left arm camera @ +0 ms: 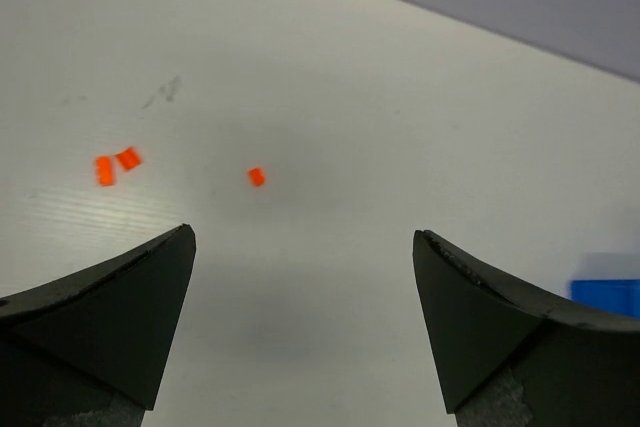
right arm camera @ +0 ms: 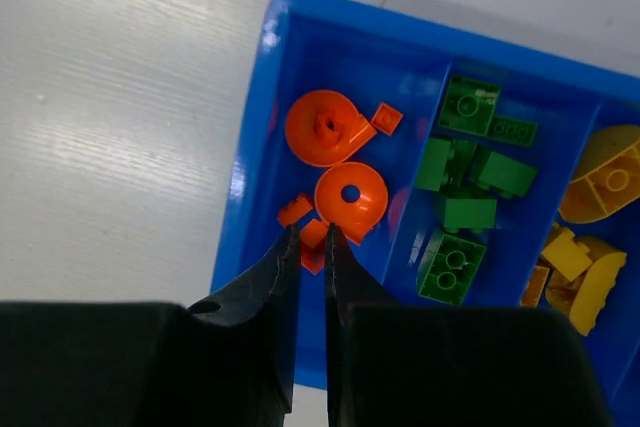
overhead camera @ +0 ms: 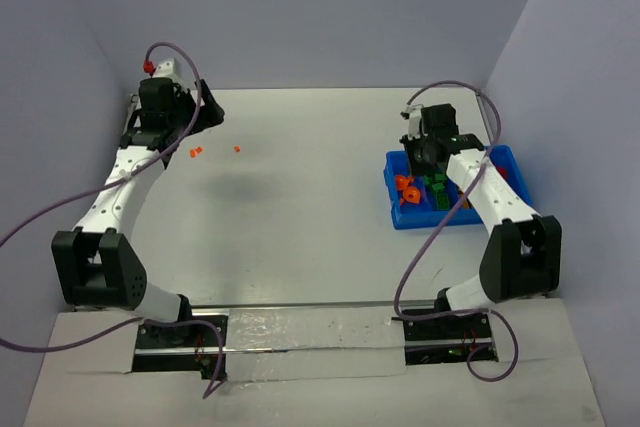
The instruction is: Sort the legos into containers by color
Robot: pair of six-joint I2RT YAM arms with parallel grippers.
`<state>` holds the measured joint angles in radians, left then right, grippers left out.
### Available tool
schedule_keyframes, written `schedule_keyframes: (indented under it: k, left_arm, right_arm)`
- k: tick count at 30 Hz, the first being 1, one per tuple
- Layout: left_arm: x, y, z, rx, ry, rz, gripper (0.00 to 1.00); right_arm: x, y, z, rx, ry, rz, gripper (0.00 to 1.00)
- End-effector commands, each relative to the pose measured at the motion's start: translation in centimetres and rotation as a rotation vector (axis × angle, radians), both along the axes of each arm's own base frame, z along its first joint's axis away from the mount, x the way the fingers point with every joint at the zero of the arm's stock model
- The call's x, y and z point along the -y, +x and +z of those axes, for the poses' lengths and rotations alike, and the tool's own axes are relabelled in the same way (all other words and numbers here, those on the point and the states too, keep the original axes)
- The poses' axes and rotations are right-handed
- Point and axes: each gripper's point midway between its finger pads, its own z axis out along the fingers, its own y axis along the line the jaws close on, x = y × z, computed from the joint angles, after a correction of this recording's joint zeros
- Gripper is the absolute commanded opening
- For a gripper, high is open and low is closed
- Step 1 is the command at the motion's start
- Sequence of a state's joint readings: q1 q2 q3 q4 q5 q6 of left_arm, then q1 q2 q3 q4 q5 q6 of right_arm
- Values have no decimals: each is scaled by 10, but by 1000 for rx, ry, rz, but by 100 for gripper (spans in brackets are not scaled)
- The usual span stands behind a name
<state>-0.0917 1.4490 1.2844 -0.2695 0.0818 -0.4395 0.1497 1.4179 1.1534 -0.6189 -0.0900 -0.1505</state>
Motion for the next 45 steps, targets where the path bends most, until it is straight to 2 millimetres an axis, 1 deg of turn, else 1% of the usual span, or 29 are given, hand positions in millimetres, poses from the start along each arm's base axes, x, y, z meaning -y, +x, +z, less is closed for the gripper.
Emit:
schedule_keyframes:
  k: [1, 3, 5, 6, 8, 10, 11, 12, 15, 17, 20, 22, 24, 26, 28, 29, 31, 33, 34, 35, 38, 41, 44, 45]
  left_arm:
    - [-43, 8, -11, -34, 253, 104, 99]
    - [-51, 11, -16, -56, 294, 128, 99]
    - [-56, 15, -30, -118, 326, 129, 99]
    - [-58, 16, -38, -148, 332, 127, 99]
    - [-61, 19, -55, -203, 327, 109, 98]
    - [-65, 22, -65, -228, 325, 93, 95]
    - [-68, 24, -67, -233, 326, 90, 94]
    - [-69, 24, -70, -242, 330, 82, 93]
    - [-76, 27, -82, -284, 350, 58, 91]
    - [-85, 32, -88, -303, 354, 51, 89]
    - [-103, 40, -93, -326, 345, 57, 85]
    - [-116, 48, -98, -352, 347, 72, 78]
    - [-125, 53, -104, -378, 357, 82, 69]
    - [-127, 57, -113, -396, 366, 70, 64]
    - [-128, 62, -122, -401, 381, 51, 60]
    - [-128, 63, -124, -406, 381, 48, 57]
    - [-129, 64, -137, -432, 380, 29, 50]
    - [-127, 62, -156, -481, 369, 4, 45]
    - [-127, 62, -156, -484, 369, 3, 45]
    - [-122, 59, -166, -500, 355, -21, 45]
    - [-118, 58, -175, -508, 339, -43, 45]
    - [-118, 57, -185, -527, 339, -54, 46]
    - [-115, 57, -193, -535, 333, -77, 52]
    - [-114, 57, -195, -537, 328, -83, 52]
  right_arm:
    - [12, 3, -22, -86, -45, -5, 0]
    - [12, 6, -32, -114, -46, -6, 0]
    - [11, 13, -40, -138, -46, -13, 3]
    - [11, 15, -42, -146, -44, -15, 7]
    - [10, 20, -45, -155, -38, -19, 22]
    - [9, 23, -45, -156, -34, -23, 42]
    - [9, 25, -44, -153, -34, -25, 49]
    - [8, 26, -42, -150, -35, -24, 53]
    - [10, 27, -41, -151, -42, -26, 61]
    - [9, 29, -38, -148, -40, -27, 64]
    - [6, 31, -26, -131, -23, -26, 71]
    - [0, 32, -13, -106, 1, -20, 77]
    - [-6, 34, 1, -79, 20, -12, 90]
    - [-13, 36, 17, -49, 40, -4, 91]
    - [-19, 37, 29, -30, 57, 4, 92]
    - [-22, 37, 33, -25, 60, 10, 93]
    - [-28, 36, 41, -13, 76, 19, 93]
    - [-32, 35, 45, -8, 81, 24, 93]
    - [-33, 35, 45, -7, 81, 27, 93]
    - [-34, 35, 46, -6, 84, 27, 93]
    - [-35, 34, 44, -15, 86, 26, 93]
    - [-36, 34, 43, -18, 90, 25, 93]
    - [-36, 34, 42, -23, 93, 24, 93]
    - [-37, 34, 42, -24, 95, 24, 93]
